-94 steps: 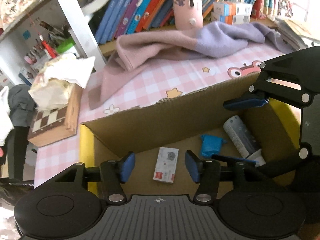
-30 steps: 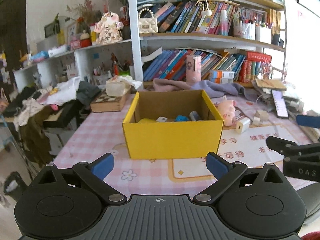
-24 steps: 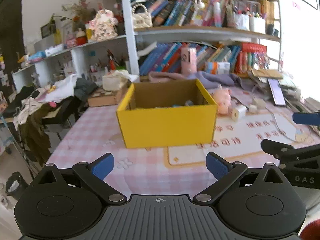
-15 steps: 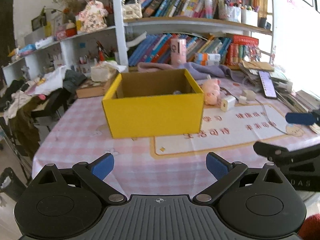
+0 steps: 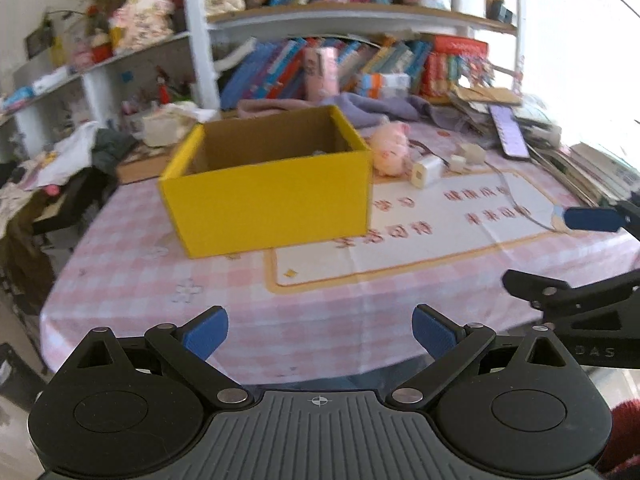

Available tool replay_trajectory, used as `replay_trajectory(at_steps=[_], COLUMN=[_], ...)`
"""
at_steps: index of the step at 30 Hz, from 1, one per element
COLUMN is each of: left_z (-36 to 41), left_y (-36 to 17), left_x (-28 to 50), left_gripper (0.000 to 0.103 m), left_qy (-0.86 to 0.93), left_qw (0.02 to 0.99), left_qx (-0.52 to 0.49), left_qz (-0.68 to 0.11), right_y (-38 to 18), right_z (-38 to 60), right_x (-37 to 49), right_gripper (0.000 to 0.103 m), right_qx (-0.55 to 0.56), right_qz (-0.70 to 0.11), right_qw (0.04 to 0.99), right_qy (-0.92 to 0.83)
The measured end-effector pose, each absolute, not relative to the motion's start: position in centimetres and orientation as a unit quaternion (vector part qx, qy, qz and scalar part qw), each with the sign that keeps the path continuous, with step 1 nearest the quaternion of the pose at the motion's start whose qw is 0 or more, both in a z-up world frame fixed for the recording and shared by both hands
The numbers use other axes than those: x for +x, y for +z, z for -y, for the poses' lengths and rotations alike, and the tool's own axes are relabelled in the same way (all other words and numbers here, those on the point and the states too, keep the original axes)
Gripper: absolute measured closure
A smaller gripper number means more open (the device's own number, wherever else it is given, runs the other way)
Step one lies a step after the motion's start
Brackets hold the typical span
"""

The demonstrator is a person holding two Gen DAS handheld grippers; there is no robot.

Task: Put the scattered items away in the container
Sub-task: 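Withdraw both tools from the box back toward the remaining chargers, then grasp the small white charger with the right tool while the left tool grasps the white power bank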

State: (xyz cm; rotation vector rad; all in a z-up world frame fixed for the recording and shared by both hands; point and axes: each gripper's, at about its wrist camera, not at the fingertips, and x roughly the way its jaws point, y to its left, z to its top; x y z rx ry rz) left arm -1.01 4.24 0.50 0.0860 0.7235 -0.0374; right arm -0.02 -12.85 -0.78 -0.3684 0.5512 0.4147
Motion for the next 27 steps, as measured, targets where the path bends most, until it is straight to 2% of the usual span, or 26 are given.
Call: replay_trajectory(at_steps=[17, 23, 27], left_z=[1.4, 3.9, 5.8], left_y=[-0.5, -0.8, -1.1], left_x=[3.8, 6.3, 8.3], left_gripper=[0.003, 0.003, 0.003], left_qy=[-0.130, -0.171, -0.197], left_qw=[0.922, 0.917, 0.913], left_qx=[0.066, 0.083, 0.099], left_qz=[-0.359, -0.352, -0.343], right_y=[-1.5, -1.4, -1.6], right_z=[18.0, 19.9, 21.1], right_x=[3.6, 6.0, 7.9], right_gripper=[0.022, 0.025, 0.032], right_qx=[-0.161, -0.146, -0.144], right_qz=[-0.315, -0.322, -0.326], right_qw=[0.927, 0.931, 0.931], right_qy=[0.124, 0.095, 0.084])
